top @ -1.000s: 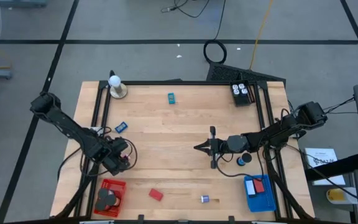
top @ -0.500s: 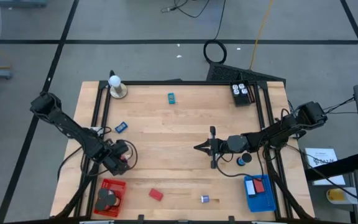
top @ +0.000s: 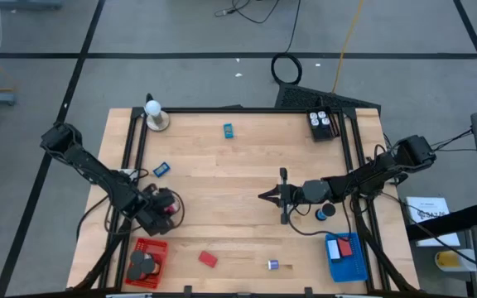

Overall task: Pick & Place Office items
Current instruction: Put the pink charger adapter into the black bin

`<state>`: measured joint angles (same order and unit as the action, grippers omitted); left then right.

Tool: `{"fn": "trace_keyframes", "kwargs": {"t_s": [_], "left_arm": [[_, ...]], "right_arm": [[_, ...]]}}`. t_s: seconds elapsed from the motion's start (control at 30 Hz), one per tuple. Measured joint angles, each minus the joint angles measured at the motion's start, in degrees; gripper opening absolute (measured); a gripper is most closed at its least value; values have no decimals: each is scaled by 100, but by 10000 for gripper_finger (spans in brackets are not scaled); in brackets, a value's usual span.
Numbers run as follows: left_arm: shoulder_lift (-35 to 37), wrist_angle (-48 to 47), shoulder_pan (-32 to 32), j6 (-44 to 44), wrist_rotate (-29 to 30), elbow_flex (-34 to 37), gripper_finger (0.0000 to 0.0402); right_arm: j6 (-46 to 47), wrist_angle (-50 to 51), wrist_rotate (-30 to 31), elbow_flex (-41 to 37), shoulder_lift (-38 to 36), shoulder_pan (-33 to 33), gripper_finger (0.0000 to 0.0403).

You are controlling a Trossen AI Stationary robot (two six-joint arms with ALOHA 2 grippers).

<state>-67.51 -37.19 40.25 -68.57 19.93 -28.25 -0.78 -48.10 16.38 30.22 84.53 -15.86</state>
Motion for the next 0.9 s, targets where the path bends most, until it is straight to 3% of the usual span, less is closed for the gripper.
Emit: {"fn": "trace_keyframes", "kwargs": {"t_s": [0.2,0.3,0.4,0.53,0.67,0.9], "left_arm": [[0,1786,-212,1805,1825,3,129],[2,3407,-471,3246,2202,191,129],[-7,5367,-947,4613,1656,640,129],[-195,7141,-1746,5450,532,1221,129],[-629,7789,-2410,5796,-603,1290,129],[-1598,8464,-3145,6058,-2255,1092,129]], "right_arm": [[5,-10,1,0,0,0,0],[255,-54,7,0,0,17,0],[622,18,21,0,0,118,0],[1102,296,31,79,0,247,21],[1037,1207,28,634,2,296,74],[-118,2633,11,1966,481,354,173]]}}
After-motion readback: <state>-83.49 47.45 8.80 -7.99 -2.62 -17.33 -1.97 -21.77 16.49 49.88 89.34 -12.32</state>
